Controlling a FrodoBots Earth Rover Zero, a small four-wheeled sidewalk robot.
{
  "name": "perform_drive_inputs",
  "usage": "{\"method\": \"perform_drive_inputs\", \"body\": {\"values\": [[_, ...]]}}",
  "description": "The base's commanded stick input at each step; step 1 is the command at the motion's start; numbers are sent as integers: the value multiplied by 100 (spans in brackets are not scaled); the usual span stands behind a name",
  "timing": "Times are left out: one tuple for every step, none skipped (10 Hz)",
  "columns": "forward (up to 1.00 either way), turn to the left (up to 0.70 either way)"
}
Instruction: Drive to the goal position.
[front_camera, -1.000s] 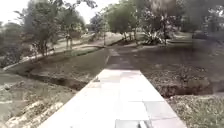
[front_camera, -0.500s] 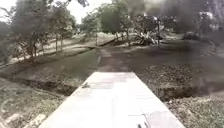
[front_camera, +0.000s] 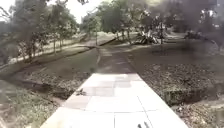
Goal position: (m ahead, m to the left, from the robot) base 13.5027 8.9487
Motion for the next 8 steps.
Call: {"method": "perform_drive_inputs", "body": {"values": [[70,-18],[70,-3],[70,0],[70,0],[70,0],[70,0],[74,0],[85,0]]}}
